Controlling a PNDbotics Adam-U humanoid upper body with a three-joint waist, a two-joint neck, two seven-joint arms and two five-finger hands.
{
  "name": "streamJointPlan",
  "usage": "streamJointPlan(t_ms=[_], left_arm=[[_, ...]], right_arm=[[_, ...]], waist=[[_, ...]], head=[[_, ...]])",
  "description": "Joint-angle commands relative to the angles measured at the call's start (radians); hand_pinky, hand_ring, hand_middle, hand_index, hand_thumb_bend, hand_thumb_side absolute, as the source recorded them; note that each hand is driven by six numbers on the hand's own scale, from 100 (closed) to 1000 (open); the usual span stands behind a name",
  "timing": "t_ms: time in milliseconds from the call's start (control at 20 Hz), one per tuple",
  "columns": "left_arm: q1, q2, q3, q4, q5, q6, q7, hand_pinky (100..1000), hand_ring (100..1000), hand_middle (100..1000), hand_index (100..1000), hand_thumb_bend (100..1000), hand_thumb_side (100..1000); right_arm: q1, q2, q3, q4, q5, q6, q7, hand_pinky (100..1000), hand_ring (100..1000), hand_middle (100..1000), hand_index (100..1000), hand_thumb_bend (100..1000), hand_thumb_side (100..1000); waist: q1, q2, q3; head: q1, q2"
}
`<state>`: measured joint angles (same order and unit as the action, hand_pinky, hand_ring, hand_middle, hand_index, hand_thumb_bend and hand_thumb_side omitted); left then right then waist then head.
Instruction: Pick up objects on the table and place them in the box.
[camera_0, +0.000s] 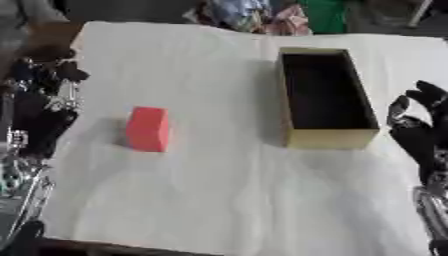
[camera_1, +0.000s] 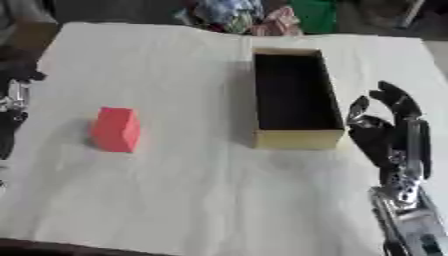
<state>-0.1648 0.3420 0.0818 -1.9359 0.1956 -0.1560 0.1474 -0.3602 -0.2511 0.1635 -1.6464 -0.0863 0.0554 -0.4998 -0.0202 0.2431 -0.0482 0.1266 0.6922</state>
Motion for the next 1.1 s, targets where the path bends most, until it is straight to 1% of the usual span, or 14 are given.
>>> streamJointPlan(t_ms=[50, 400, 550, 650, 700, 750, 800, 850, 900, 950, 1000, 1050, 1100], left_arm=[[-0.007, 0.021, 0.007, -0.014, -0.006, 0.001, -0.006, 885, 562, 657, 732, 100, 141], [-0.012, 0.051, 0.015, -0.017, -0.055, 0.026, -0.032, 891, 582, 680, 747, 100, 142], [-0.013, 0.095, 0.019, -0.024, -0.098, 0.053, -0.067, 899, 615, 716, 760, 100, 141], [-0.012, 0.14, 0.016, -0.031, -0.134, 0.075, -0.101, 902, 644, 744, 783, 107, 139], [-0.011, 0.162, 0.005, -0.036, -0.151, 0.086, -0.118, 906, 662, 759, 801, 134, 135], [-0.011, 0.187, -0.008, -0.041, -0.167, 0.094, -0.134, 907, 691, 783, 825, 194, 128], [-0.01, 0.213, -0.029, -0.045, -0.184, 0.101, -0.151, 909, 701, 792, 834, 226, 125], [-0.011, 0.241, -0.047, -0.046, -0.202, 0.107, -0.168, 909, 714, 803, 850, 281, 123], [-0.013, 0.267, -0.068, -0.042, -0.218, 0.114, -0.185, 909, 719, 807, 856, 303, 124], [-0.018, 0.293, -0.091, -0.033, -0.234, 0.123, -0.201, 905, 726, 812, 866, 361, 118], [-0.026, 0.318, -0.114, -0.023, -0.25, 0.132, -0.216, 901, 728, 814, 868, 389, 117], [-0.037, 0.346, -0.135, -0.012, -0.267, 0.138, -0.234, 893, 731, 816, 874, 441, 112], [-0.05, 0.373, -0.156, -0.001, -0.284, 0.142, -0.25, 891, 732, 816, 876, 454, 111]], right_arm=[[-0.01, -0.012, -0.006, -0.022, -0.001, 0.0, 0.0, 653, 932, 697, 816, 100, 100], [-0.009, -0.014, -0.007, -0.021, -0.002, 0.001, 0.0, 653, 933, 698, 817, 100, 100], [-0.008, -0.015, -0.006, -0.021, -0.001, 0.002, 0.002, 653, 933, 698, 817, 100, 100], [-0.006, -0.017, -0.006, -0.02, -0.001, 0.002, 0.002, 653, 933, 698, 817, 100, 100], [-0.007, -0.019, -0.006, -0.02, 0.0, 0.002, 0.002, 653, 933, 698, 817, 100, 100], [-0.007, -0.02, -0.005, -0.02, 0.0, 0.002, 0.002, 653, 933, 698, 817, 100, 100], [-0.007, -0.021, -0.004, -0.02, 0.001, 0.002, 0.004, 653, 933, 698, 817, 100, 100], [-0.007, -0.022, -0.003, -0.019, 0.001, 0.002, 0.005, 653, 933, 698, 817, 100, 100], [-0.006, -0.023, -0.001, -0.018, 0.001, 0.003, 0.007, 653, 933, 699, 817, 100, 100], [-0.005, -0.024, 0.0, -0.018, 0.002, 0.003, 0.008, 653, 933, 699, 817, 100, 100], [-0.005, -0.025, 0.001, -0.017, 0.002, 0.003, 0.009, 653, 933, 698, 817, 100, 100], [-0.004, -0.025, 0.001, -0.017, 0.003, 0.003, 0.01, 653, 933, 699, 817, 100, 100], [-0.004, -0.026, 0.002, -0.016, 0.003, 0.003, 0.011, 653, 933, 699, 817, 100, 100]], waist=[[0.002, -0.017, 0.0], [0.001, -0.017, -0.001], [0.003, -0.019, -0.002], [0.006, -0.021, -0.004], [0.008, -0.021, -0.005], [0.011, -0.022, -0.006], [0.014, -0.022, -0.007], [0.016, -0.023, -0.008], [0.019, -0.024, -0.009], [0.021, -0.025, -0.01], [0.023, -0.026, -0.011], [0.024, -0.028, -0.013], [0.025, -0.03, -0.014]], head=[[-0.001, -0.006], [-0.002, -0.008], [-0.003, -0.006], [-0.003, -0.008], [-0.003, -0.009], [-0.002, -0.008], [-0.001, -0.006], [-0.001, -0.005], [-0.001, -0.004], [0.001, -0.003], [0.002, -0.002], [0.002, -0.001], [0.002, -0.001]])
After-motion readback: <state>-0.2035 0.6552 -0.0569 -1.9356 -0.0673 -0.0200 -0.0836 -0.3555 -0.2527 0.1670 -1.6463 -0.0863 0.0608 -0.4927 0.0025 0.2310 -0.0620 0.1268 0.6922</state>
